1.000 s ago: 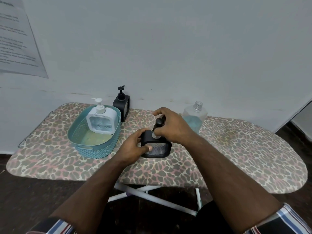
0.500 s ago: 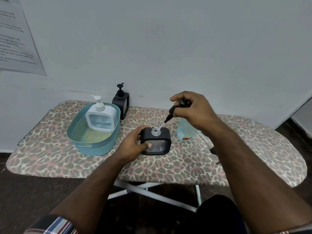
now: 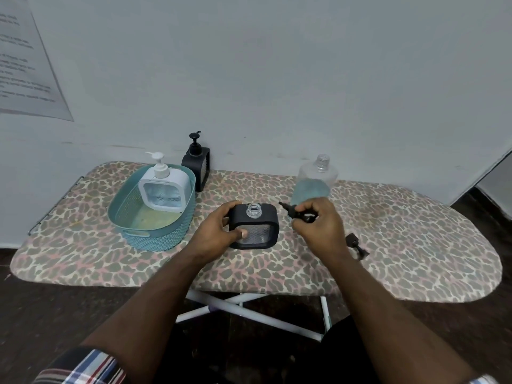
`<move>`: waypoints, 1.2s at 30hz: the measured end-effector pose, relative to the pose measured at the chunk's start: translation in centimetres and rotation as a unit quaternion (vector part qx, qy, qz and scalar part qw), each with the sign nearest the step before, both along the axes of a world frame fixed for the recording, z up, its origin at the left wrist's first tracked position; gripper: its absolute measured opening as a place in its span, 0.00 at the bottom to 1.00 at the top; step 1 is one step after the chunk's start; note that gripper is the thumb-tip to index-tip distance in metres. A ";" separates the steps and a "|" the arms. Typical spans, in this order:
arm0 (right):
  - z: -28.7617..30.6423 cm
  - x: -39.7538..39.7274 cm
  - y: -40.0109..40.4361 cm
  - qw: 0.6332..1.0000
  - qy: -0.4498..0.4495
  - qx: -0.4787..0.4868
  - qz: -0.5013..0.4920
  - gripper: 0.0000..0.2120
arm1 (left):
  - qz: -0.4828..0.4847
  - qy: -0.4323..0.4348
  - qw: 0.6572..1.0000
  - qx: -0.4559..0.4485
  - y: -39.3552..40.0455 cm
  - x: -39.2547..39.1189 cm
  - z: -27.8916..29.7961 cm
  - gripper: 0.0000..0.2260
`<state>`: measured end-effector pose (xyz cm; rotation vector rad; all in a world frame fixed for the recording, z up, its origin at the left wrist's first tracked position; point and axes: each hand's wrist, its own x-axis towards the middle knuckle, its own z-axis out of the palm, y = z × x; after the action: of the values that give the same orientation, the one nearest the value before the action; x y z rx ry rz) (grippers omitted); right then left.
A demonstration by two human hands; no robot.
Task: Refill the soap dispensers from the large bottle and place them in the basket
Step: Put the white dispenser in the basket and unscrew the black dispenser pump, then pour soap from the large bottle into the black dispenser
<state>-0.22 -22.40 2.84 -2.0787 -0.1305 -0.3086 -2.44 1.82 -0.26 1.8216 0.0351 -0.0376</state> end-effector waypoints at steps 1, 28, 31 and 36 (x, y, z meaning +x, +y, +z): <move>-1.3 -0.2 0.2 1.000 -0.004 -0.014 0.001 0.15 | 0.001 0.000 1.000 0.000 0.0 -0.1 0.0 0.28; -2.2 6.4 -2.8 0.990 0.095 0.026 -0.105 0.59 | 0.021 0.019 0.999 -0.034 -0.2 0.4 -0.5 0.27; -2.3 6.9 -1.9 0.992 0.089 0.067 -0.064 0.60 | 0.032 0.015 0.998 -0.043 -0.2 0.6 -0.2 0.26; -1.8 7.2 -0.9 0.990 0.085 0.088 -0.072 0.51 | 0.046 0.010 0.997 -0.062 0.1 0.9 0.5 0.29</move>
<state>6.97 -23.28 1.00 -1.9325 0.1463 -0.2196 -1.58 1.95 0.22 1.6943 0.1279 0.0062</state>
